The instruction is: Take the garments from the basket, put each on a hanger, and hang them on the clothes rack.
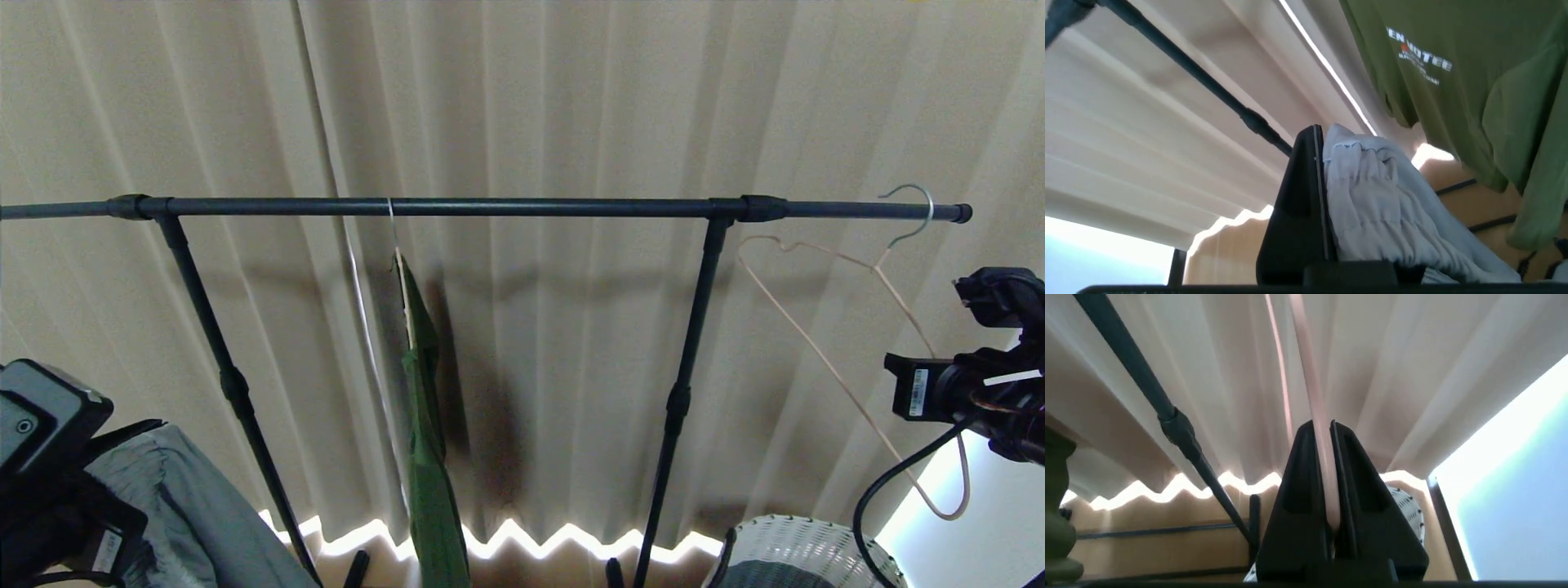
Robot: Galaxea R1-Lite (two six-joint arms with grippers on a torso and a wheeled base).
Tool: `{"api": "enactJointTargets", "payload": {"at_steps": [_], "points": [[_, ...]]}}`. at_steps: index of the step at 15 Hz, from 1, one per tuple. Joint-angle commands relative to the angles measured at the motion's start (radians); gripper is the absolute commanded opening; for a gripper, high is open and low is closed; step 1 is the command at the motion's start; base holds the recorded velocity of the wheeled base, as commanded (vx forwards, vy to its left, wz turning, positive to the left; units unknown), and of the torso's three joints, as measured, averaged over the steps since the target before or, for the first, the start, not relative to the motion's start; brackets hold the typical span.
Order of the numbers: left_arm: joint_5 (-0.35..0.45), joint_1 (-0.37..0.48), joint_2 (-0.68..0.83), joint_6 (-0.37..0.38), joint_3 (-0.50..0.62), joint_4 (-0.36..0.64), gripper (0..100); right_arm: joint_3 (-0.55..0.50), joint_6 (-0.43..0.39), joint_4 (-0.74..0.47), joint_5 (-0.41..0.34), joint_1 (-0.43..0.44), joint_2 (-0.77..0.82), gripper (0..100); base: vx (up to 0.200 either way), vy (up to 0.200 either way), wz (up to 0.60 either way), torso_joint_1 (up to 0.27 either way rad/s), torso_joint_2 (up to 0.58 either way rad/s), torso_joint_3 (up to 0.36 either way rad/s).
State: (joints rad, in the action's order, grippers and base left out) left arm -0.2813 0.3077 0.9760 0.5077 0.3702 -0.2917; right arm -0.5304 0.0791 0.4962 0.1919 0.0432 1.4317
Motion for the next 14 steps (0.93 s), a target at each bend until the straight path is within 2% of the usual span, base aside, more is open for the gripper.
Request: {"api": "enactJointTargets", "payload": {"at_steps": [1, 4, 6, 13, 14], "points": [[-0.001, -0.010, 0.000, -0.001, -0.016, -0.001, 0, 0.043, 0.001, 0.035, -0.002, -0.005, 0.000, 0, -0.200, 0.000, 0.00, 0.002, 0.00, 0.007], [-0.001, -0.010, 0.001, -0.001, -0.034, -0.001, 0, 0.124, -0.004, 0.099, -0.003, -0.006, -0.005, 0, -0.200, 0.000, 0.00, 0.014, 0.01, -0.001], [0.001, -0.012, 0.001, -0.003, -0.050, -0.001, 0, 0.136, -0.027, 0.151, -0.002, -0.009, 0.000, 0, -0.200, 0.000, 0.00, -0.012, 0.00, 0.012], [0.001, -0.010, -0.014, -0.008, -0.076, -0.001, 0, 0.194, -0.064, 0.156, -0.003, 0.004, -0.030, 0, -0.200, 0.000, 0.00, 0.000, 0.01, 0.002], [0.001, -0.010, -0.023, -0.009, -0.077, -0.001, 0, 0.194, -0.064, 0.156, -0.003, 0.027, -0.040, 0, 0.000, 0.000, 0.00, 0.000, 0.00, 0.000]]}}
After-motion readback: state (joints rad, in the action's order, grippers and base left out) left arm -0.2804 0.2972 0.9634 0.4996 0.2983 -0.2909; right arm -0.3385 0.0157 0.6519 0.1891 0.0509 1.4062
